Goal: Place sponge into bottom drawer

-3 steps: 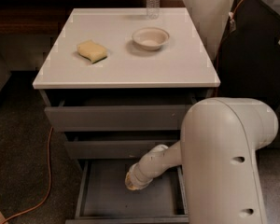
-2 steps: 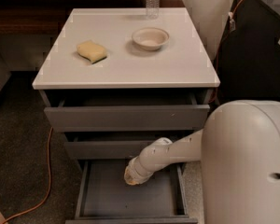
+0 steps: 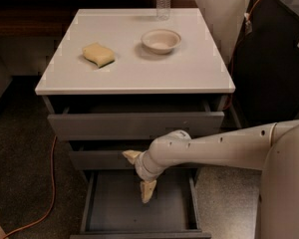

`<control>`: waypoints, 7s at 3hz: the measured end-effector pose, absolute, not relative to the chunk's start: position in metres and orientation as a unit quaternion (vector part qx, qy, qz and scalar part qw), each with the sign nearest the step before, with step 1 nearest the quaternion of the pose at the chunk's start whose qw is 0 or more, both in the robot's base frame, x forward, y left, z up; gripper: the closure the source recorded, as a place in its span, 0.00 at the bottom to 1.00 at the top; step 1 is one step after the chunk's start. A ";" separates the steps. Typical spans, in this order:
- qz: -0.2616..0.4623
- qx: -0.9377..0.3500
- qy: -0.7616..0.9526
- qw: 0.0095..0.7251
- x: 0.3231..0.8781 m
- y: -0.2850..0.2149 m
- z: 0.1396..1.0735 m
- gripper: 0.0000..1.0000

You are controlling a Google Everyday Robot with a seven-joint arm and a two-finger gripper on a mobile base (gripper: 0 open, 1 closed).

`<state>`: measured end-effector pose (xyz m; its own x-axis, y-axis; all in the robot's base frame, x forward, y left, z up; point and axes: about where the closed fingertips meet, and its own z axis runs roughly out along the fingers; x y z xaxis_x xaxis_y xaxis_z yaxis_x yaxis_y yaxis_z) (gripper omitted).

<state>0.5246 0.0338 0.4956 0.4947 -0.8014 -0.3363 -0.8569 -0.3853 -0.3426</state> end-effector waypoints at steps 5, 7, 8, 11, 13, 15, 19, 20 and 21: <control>0.104 -0.787 0.538 0.285 0.530 0.025 0.688 0.00; 0.138 -0.810 0.500 0.273 0.514 0.039 0.770 0.00; 0.108 -0.826 0.483 0.268 0.506 0.040 0.796 0.00; 0.118 -0.769 0.569 0.265 0.550 0.050 0.814 0.00; 0.127 -0.667 0.659 0.325 0.640 0.063 0.851 0.00; 0.138 -0.602 0.684 0.388 0.718 0.082 0.864 0.00; 0.173 -0.561 0.687 0.429 0.831 0.128 0.850 0.24; 0.154 -0.573 0.675 0.439 0.827 0.135 0.863 0.53; 0.138 -0.589 0.661 0.444 0.811 0.143 0.873 0.77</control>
Offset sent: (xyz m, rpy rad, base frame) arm 0.0036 -0.0197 0.0802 0.1420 0.0998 -0.1622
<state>0.8107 0.1429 0.8729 0.0873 -0.6562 -0.7496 -0.9009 0.2692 -0.3405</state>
